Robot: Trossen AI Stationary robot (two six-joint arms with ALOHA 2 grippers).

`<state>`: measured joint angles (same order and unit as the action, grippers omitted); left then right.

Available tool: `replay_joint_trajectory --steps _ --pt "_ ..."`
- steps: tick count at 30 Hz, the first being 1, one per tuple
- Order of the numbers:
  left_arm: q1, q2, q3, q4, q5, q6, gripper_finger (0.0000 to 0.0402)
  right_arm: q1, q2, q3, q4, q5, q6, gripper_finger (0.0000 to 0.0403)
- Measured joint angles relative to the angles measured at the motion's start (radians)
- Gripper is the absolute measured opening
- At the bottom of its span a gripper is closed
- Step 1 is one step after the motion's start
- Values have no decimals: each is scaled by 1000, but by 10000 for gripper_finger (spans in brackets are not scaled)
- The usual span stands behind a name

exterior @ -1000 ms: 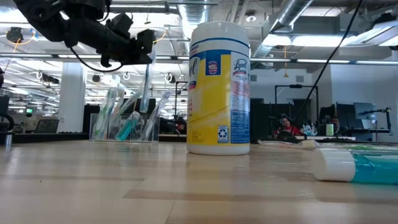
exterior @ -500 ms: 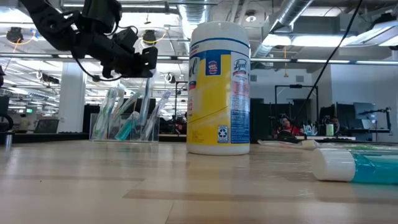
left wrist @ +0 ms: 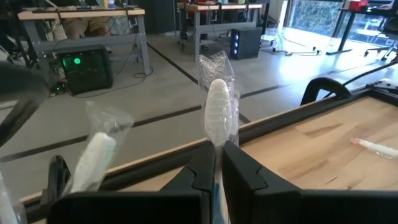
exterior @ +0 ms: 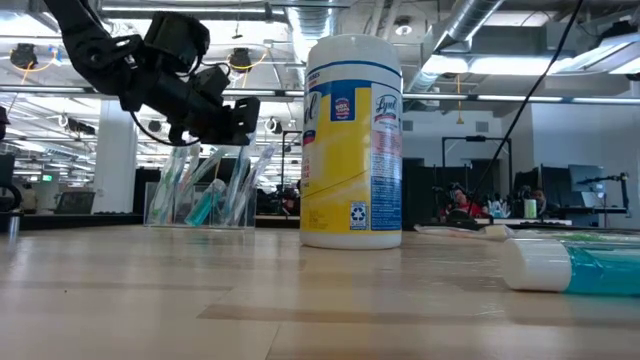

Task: Pick & Place toothbrushing station
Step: Put the top blue toothbrush into the transparent organizer

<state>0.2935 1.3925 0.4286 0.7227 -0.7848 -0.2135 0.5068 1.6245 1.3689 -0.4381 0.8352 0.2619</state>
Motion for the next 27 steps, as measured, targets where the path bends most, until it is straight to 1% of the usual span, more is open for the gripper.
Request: replay_joint_trajectory --steps 8,11,19,27 --pt "0 49 0 6 0 -29 8 0 0 0 -3 0 0 98" --pt "0 50 0 6 0 -30 15 0 0 0 -3 0 0 98" --pt "0 50 0 -2 4 -30 51 0 0 0 -3 0 0 98" --pt "0 50 0 -2 11 -30 103 0 0 0 -3 0 0 98"
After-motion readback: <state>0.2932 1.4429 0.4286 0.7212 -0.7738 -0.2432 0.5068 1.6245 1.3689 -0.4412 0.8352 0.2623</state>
